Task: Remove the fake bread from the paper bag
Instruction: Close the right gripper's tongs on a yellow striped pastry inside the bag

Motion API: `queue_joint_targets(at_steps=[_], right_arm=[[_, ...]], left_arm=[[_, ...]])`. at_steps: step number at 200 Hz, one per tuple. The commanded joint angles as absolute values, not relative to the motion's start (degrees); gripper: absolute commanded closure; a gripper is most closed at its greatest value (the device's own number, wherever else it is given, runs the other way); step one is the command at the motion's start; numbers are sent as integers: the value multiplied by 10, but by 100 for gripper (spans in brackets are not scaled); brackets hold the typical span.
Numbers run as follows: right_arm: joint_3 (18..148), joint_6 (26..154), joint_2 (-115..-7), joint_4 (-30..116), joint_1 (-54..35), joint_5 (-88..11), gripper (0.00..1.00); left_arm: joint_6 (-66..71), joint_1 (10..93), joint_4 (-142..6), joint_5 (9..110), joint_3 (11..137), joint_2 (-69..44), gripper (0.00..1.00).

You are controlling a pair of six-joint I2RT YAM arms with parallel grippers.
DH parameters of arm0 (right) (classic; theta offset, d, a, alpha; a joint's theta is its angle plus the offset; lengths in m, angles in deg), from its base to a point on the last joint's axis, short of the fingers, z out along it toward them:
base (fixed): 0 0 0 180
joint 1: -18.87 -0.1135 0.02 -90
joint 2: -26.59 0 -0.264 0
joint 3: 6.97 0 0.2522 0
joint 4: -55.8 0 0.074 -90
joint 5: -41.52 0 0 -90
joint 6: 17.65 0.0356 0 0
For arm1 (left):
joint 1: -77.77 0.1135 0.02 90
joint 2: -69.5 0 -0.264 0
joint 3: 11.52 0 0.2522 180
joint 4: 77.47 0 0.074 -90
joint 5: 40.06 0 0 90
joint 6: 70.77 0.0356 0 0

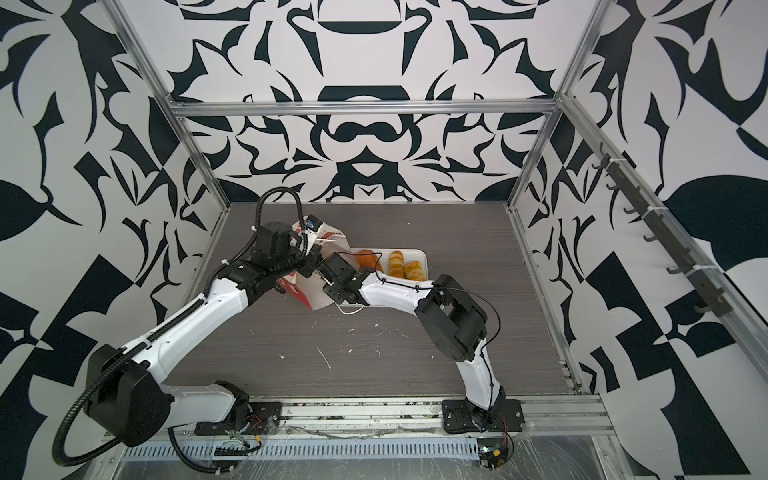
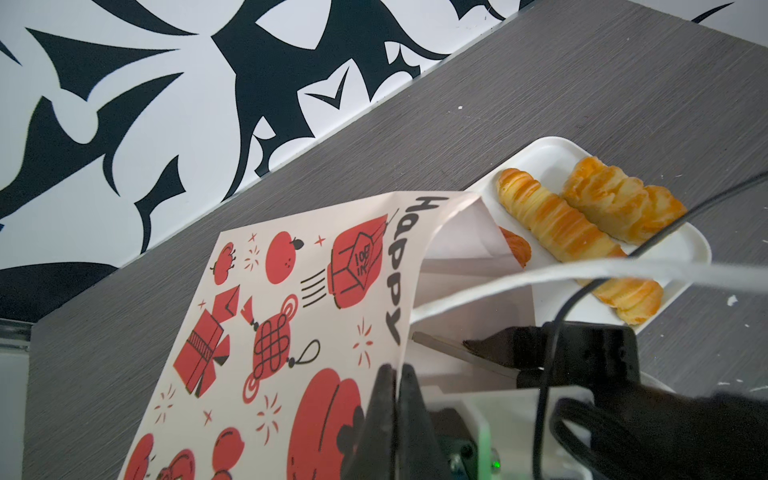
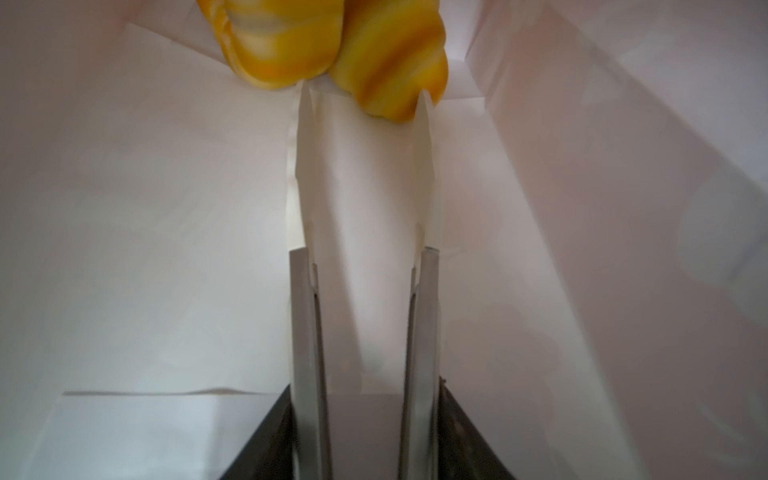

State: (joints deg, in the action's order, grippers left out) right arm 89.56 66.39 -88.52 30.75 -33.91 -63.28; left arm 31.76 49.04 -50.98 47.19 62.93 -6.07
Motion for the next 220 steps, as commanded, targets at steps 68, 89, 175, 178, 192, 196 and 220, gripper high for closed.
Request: queue_joint_targets(at_steps=[68,89,175,178,192,196,220], right_arm=[[922,666,-871,365,-345,-711,49],[941,662,-886,358,-345,-704,49],[1002,677,-936,318,-344,-690,52],[1003,677,-937,316,-345,-691,52],[1009,679,-941,311,-344,-691,54],[1011,679,-941,309,-344,-691,55],[1017,682,-943,304,-345,-689,60]], left_arm=[[313,484,-498,516,650,-63,100],[309,484,-500,521,651,-64,100],[297,484,-506,535,649,-68,100],[297,484,-506,536,648,-68,100],[297,484,-507,535,647,-66,100],[297,484,-507,535,646,-66,100],[295,484,-509,534,641,-64,100]])
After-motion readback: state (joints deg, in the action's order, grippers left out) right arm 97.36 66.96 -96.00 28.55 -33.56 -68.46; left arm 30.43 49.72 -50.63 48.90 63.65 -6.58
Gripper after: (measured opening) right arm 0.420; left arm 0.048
